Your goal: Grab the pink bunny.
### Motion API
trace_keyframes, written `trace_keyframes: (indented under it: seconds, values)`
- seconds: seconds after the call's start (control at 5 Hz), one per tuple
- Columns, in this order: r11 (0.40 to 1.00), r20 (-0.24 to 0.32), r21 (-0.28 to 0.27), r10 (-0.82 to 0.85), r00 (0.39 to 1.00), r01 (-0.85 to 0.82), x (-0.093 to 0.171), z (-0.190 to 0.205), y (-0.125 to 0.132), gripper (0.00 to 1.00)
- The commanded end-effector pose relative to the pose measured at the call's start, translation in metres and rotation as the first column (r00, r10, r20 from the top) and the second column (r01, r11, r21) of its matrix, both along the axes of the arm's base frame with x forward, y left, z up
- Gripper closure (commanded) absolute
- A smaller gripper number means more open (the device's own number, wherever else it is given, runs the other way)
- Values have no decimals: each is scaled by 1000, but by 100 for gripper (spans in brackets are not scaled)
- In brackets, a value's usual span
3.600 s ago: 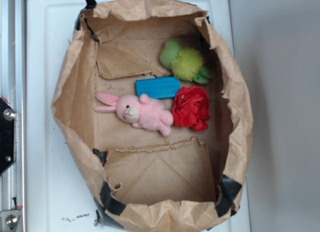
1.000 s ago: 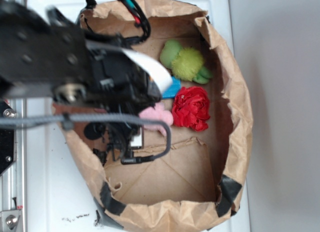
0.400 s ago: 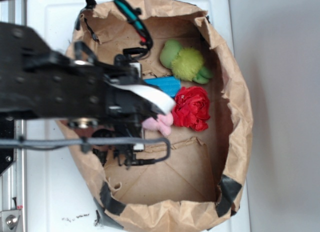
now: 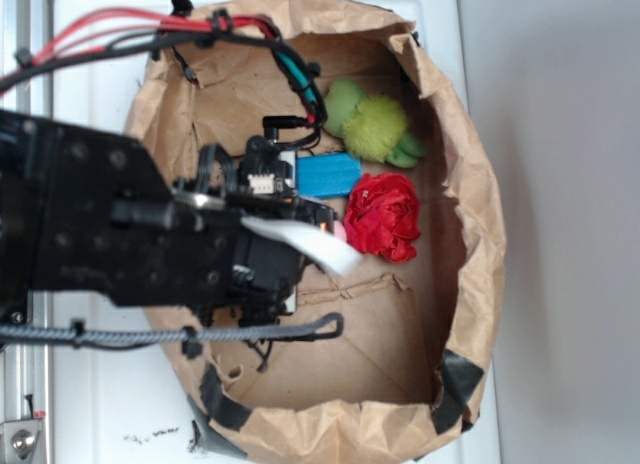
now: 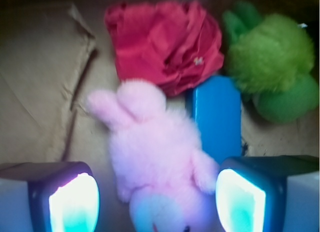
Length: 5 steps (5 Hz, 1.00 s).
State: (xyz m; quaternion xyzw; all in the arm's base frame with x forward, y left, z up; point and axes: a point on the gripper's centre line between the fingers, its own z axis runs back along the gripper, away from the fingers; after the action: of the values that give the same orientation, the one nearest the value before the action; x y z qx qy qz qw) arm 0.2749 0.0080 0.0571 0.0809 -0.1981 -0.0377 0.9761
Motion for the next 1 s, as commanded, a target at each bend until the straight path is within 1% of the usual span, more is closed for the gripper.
trace_keyframes:
  seconds: [0.0,0.2,0.4,0.6,0.8]
  values:
    - [999,30,34,-38,999,37,4,-5,-18,0]
    - [999,67,48,-29,997,26,7,-6,-22,0]
    - [999,81,41,-15,997,11,-15,-2,-29,0]
    - [999,99,46,5,995,-10,-13,-4,-31,0]
    - [997,113,55,40,993,-46,3,-9,-33,0]
